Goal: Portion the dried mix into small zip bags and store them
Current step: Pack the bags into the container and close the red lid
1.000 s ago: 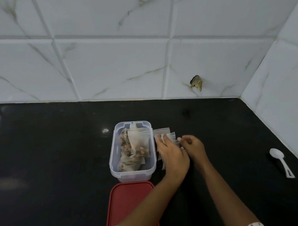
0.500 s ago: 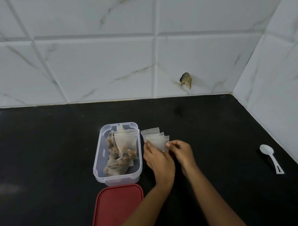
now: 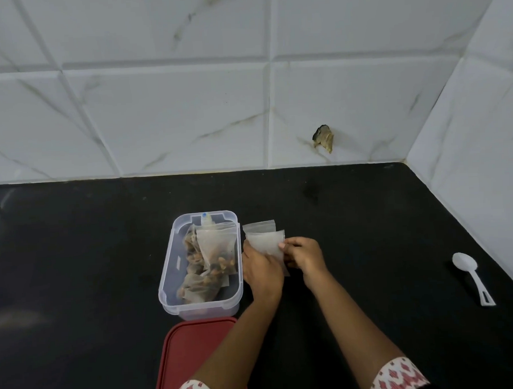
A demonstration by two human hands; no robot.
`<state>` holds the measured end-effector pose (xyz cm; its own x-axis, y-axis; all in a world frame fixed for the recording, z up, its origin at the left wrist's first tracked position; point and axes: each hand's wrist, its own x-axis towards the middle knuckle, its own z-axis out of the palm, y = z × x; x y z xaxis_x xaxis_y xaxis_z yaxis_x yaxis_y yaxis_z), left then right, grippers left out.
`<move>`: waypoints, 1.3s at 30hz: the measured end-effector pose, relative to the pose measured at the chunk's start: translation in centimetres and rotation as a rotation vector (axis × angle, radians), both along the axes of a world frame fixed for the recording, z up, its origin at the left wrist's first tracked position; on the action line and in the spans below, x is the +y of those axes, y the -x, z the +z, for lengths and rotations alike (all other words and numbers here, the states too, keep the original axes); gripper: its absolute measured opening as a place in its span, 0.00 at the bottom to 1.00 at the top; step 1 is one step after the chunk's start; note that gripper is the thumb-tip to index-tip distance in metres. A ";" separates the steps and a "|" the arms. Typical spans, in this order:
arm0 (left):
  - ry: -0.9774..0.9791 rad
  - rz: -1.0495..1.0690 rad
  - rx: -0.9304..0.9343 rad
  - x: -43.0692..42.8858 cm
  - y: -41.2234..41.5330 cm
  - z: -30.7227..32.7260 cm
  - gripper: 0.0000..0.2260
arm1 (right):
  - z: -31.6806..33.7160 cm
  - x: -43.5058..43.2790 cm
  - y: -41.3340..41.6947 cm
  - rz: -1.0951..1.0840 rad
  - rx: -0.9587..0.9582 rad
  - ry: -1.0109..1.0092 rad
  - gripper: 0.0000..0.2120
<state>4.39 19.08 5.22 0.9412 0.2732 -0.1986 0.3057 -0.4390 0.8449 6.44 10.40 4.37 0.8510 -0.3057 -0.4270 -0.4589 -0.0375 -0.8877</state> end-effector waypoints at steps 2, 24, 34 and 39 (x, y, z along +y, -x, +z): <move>0.007 -0.001 -0.025 0.0 0.3 0.1 0.24 | 0.0 -0.1 0.2 -0.034 -0.008 0.010 0.03; 0.210 -0.086 -0.525 7.0 1.3 7.8 0.17 | 10.0 5.1 1.9 -0.061 -0.485 0.079 0.05; 0.153 -0.127 -0.232 14.3 0.7 5.7 0.17 | 7.3 9.2 1.4 0.206 -0.351 0.434 0.07; 0.133 -0.280 -0.107 14.3 0.4 4.3 0.23 | 6.3 8.9 1.3 0.342 -0.203 0.878 0.12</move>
<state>3.99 33.42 9.55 0.9936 -0.0208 -0.1109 0.0949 -0.3770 0.9213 5.14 19.26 10.67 0.9858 -0.1678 0.0009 -0.1407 -0.8295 -0.5405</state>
